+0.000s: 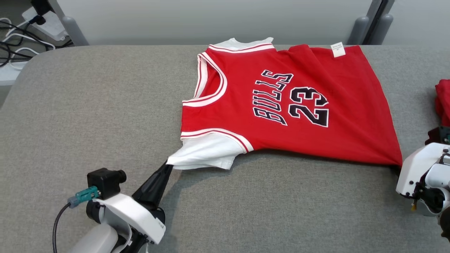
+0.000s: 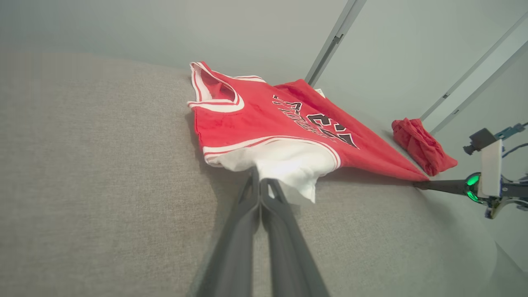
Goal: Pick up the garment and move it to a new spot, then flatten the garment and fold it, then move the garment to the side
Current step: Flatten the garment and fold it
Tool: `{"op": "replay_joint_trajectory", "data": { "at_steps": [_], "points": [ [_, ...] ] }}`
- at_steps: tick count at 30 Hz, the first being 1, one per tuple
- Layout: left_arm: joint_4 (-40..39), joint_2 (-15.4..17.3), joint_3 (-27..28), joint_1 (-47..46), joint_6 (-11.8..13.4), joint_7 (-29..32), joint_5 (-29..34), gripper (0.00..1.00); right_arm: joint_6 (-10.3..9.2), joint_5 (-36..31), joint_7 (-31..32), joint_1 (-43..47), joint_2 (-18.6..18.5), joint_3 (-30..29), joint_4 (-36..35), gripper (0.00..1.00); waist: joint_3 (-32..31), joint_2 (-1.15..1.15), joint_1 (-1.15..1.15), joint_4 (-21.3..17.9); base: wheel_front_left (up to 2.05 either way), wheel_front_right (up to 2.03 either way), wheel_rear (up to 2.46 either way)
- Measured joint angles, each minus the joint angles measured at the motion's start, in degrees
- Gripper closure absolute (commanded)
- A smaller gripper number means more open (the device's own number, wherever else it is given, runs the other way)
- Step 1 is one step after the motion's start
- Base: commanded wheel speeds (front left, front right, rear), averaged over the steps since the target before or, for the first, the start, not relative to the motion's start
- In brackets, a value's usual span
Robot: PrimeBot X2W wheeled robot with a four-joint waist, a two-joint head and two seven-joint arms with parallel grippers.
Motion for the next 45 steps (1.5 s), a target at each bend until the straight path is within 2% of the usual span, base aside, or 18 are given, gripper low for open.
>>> {"op": "replay_joint_trajectory", "data": {
  "at_steps": [6, 11, 18, 22, 30, 31, 32, 33, 34, 35, 36, 37, 40, 45],
  "points": [
    [-11.16, 2.92, -1.55, 7.19, 4.6, 5.21, -2.26, 1.0, 0.0, 4.08, 2.47, 2.97, -1.16, 1.7, -2.24, 1.0, -1.44, 0.0, 0.0, 1.74, 0.0, 0.0, 0.0],
    [-17.03, 4.69, -3.48, 11.91, 7.7, 10.28, -4.37, 1.0, 0.0, 6.93, 4.75, 6.18, -3.3, 3.8, -6.64, 1.0, -2.75, 0.0, 0.0, 2.35, 0.0, 0.0, 0.0],
    [-24.71, 8.82, -4.08, 16.55, 11.91, 14.73, -5.82, 1.0, 0.01, 8.8, 6.72, 11.15, -7.32, 7.35, -12.84, 1.0, -4.99, 0.0, 0.0, 2.35, 0.0, 0.0, 0.0],
    [-27.52, 10.51, -4.03, 18.89, 14.26, 15.82, -6.32, 1.0, 0.01, 9.01, 7.28, 13.57, -8.96, 8.69, -14.84, 1.0, -6.16, 0.0, 0.0, 2.0, 0.0, 0.0, 0.0],
    [-27.81, 10.58, -5.22, 20.31, 16.5, 18.42, -7.02, 1.0, 0.01, 8.23, 5.47, 14.95, -9.06, 9.04, -14.25, 1.0, -6.63, 0.0, 0.0, 1.28, 0.0, 0.0, 0.0],
    [-27.81, 10.58, -5.22, 20.31, 16.5, 18.42, -7.02, 1.0, 0.01, 8.23, 5.47, 14.95, -9.06, 9.04, -14.25, 0.61, -6.63, 0.0, 0.0, 1.28, 0.0, 0.0, 0.0],
    [-27.62, 10.49, -5.28, 20.28, 16.61, 18.47, -7.0, 1.0, 0.02, 7.91, 4.82, 14.95, -8.95, 9.01, -14.05, 0.44, -6.56, 0.0, 0.0, 1.28, 0.0, 0.0, 0.0],
    [-27.4, 10.48, -5.49, 20.19, 16.62, 18.64, -6.8, 1.0, 0.02, 7.7, 4.27, 14.96, -8.8, 8.9, -13.83, 0.0, -6.48, 0.0, 0.0, 1.27, 0.0, 0.0, 0.0],
    [-27.14, 10.44, -5.7, 20.11, 16.91, 18.87, -6.49, 1.0, 0.02, 7.67, 3.78, 14.96, -8.64, 8.75, -13.57, 0.0, -6.42, 0.0, 0.0, 1.28, 0.0, 0.0, 0.0],
    [-26.68, 10.22, -5.68, 20.07, 17.19, 18.85, -6.26, 0.82, 0.03, 7.46, 2.8, 14.96, -8.47, 8.49, -13.19, 0.0, -6.33, 0.0, 0.0, 1.3, 0.0, 0.0, 0.0],
    [-26.27, 9.95, -5.69, 20.02, 17.56, 18.79, -6.24, 0.51, 0.03, 7.19, 1.14, 14.96, -8.27, 8.06, -12.58, 0.0, -6.21, 0.0, 0.0, 1.33, 0.0, 0.0, 0.0],
    [-25.88, 9.76, -5.7, 19.98, 17.63, 18.68, -6.12, 0.0, 0.02, 6.82, -0.34, 14.96, -8.25, 7.61, -12.17, 0.0, -6.15, 0.0, 0.0, 1.39, 0.0, 0.0, 0.0],
    [-24.9, 9.49, -5.78, 19.89, 19.12, 18.61, -5.1, 0.0, 0.01, 4.99, -5.46, 14.96, -8.35, 6.7, -11.62, 0.0, -6.4, 0.0, 0.0, 1.41, 0.0, 0.0, 0.0],
    [-23.84, 11.2, -5.11, 19.8, 21.83, 18.26, -3.82, 0.0, 0.01, 0.77, -15.27, 14.87, -8.66, 4.85, -10.37, 0.0, -7.47, 0.0, 0.0, 1.05, 0.0, 0.0, 0.0]
  ]
}}
